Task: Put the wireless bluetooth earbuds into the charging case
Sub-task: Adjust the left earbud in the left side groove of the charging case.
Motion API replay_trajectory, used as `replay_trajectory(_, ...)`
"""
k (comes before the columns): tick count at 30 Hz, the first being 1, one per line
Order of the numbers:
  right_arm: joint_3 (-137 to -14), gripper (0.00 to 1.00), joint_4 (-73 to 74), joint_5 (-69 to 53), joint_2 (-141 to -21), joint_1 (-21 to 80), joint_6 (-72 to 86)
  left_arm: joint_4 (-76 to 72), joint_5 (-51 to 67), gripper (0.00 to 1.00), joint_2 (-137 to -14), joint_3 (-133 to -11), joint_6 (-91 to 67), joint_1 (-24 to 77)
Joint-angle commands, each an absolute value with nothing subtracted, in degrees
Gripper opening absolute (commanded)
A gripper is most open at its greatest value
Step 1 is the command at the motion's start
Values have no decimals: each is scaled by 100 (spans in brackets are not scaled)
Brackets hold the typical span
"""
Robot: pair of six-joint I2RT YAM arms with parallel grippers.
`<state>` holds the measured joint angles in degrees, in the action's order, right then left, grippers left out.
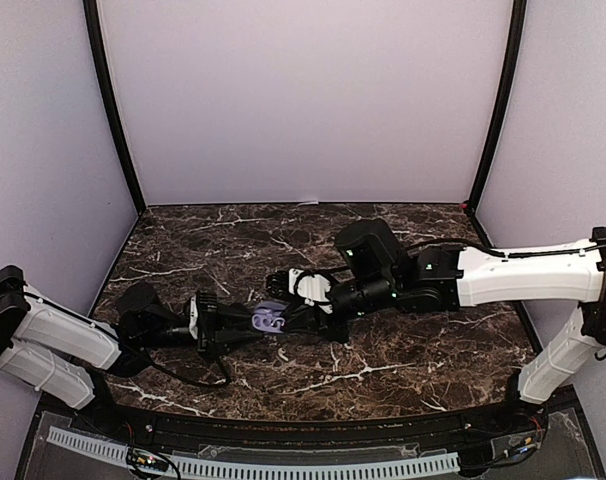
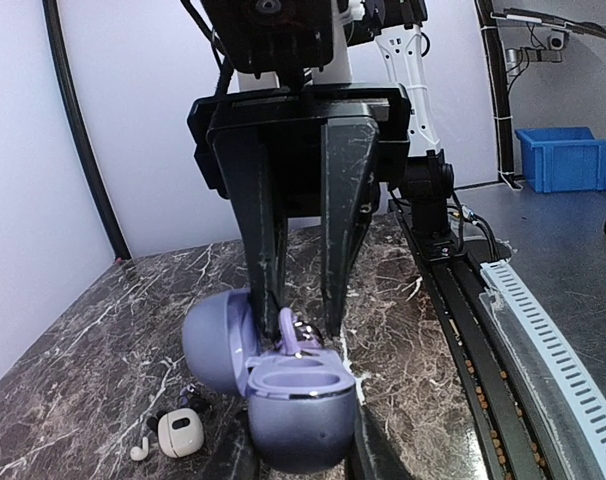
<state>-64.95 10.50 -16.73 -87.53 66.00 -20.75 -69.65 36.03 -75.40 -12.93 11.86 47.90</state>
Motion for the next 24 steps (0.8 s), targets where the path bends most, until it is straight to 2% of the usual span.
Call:
replay_trajectory(1,-6642,21,877,-1787,-8681,6657,-2057,-6940,3682,1,-7409,-1406,1248,4816)
replay_trajectory(8,-6692,19,914,-1780,-8704,6661,-2036,-6927,3689,1,-7406,-1406,1248,4816)
replay_trajectory(18,-6689,27,835,-1717,-8689,6662,-1996,-6908,3709,1,-7418,-1415,1230,4816)
replay_trajectory(24,-6691,20,798,-1724,-8674,6660,-1960,-6908,3716,1,-7421,-1424,1215,4816)
